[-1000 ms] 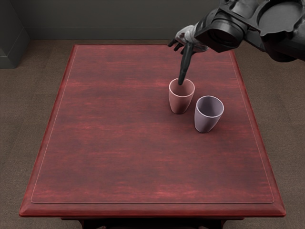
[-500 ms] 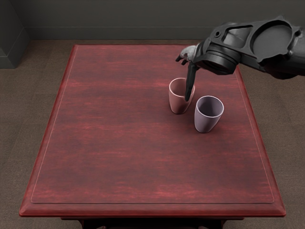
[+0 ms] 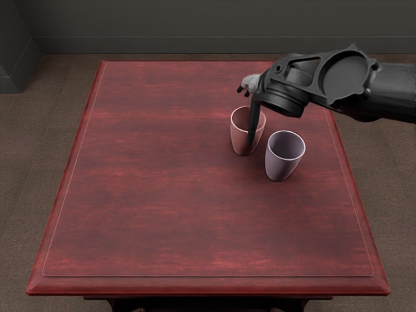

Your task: Pick up cup and place in cup with right hand

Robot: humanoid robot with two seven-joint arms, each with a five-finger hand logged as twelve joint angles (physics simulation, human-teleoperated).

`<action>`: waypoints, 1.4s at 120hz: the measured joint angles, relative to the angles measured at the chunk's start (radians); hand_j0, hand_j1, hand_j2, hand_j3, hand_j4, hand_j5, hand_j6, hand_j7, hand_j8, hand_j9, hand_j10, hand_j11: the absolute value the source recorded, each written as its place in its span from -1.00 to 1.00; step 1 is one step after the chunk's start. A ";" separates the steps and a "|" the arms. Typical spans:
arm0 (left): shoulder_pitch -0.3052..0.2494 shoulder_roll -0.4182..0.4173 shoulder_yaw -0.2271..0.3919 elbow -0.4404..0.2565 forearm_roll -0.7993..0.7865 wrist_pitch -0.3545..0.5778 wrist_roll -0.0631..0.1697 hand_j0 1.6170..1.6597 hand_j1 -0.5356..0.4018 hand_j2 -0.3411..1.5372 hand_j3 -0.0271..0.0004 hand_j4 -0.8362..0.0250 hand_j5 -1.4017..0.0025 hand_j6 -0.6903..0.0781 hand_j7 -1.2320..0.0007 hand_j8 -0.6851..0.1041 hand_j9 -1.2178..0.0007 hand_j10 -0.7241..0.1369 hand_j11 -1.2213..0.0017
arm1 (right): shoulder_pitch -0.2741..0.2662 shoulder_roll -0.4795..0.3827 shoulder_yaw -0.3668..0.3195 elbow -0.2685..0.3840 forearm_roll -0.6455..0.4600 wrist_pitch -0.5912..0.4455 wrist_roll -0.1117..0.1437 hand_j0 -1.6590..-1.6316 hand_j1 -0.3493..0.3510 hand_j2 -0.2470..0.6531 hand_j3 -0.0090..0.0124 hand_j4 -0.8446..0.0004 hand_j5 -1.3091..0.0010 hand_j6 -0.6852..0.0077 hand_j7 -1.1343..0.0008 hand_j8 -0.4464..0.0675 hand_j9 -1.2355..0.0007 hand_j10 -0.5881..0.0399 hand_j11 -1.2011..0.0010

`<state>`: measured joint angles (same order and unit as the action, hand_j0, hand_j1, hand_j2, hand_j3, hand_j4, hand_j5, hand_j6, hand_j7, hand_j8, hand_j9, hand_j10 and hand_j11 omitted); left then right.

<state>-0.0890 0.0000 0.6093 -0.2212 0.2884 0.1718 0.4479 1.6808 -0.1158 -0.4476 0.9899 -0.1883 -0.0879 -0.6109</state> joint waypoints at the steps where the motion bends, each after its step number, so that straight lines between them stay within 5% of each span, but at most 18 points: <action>1: 0.000 0.000 0.000 0.000 0.000 0.000 0.000 0.92 0.89 -0.64 0.97 0.94 1.00 0.80 1.00 0.74 1.00 0.68 1.00 | -0.001 0.001 0.000 -0.001 0.000 0.000 0.000 -0.93 -0.69 -0.49 -0.16 0.78 0.82 0.71 0.79 0.37 0.81 0.58 0.80; 45: 0.000 0.000 0.000 0.000 0.000 0.000 0.000 0.92 0.89 -0.64 0.97 0.94 1.00 0.80 1.00 0.74 1.00 0.68 1.00 | -0.032 0.042 -0.002 -0.048 -0.015 -0.001 0.000 -0.93 -0.41 -0.53 -0.16 0.59 0.66 0.47 0.61 0.06 0.64 0.32 0.63; 81: -0.002 0.000 0.001 0.000 0.000 0.000 0.000 0.92 0.89 -0.64 0.97 0.94 1.00 0.80 1.00 0.74 1.00 0.68 1.00 | -0.047 0.050 -0.021 -0.067 -0.020 0.000 0.000 -0.88 -0.39 -0.62 -0.16 0.54 0.61 0.41 0.55 -0.02 0.59 0.25 0.58; 138: -0.002 0.000 0.000 0.000 0.000 0.000 0.000 0.92 0.89 -0.64 0.97 0.94 1.00 0.80 1.00 0.74 1.00 0.68 1.00 | -0.052 0.065 -0.022 -0.084 -0.028 -0.001 0.000 -0.93 0.12 -0.57 -0.15 0.25 0.37 0.06 0.27 -0.50 0.33 -0.14 0.31; 168: -0.002 0.000 0.001 0.000 0.000 0.000 0.000 0.92 0.89 -0.64 0.97 0.94 1.00 0.80 1.00 0.74 1.00 0.68 1.00 | -0.046 0.065 -0.021 -0.080 -0.027 -0.001 0.000 -0.78 0.09 -0.69 -0.19 0.13 0.26 -0.01 0.15 -0.67 0.21 -0.29 0.19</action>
<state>-0.0905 0.0000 0.6100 -0.2210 0.2885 0.1718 0.4479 1.6348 -0.0506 -0.4687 0.9097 -0.2155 -0.0891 -0.6106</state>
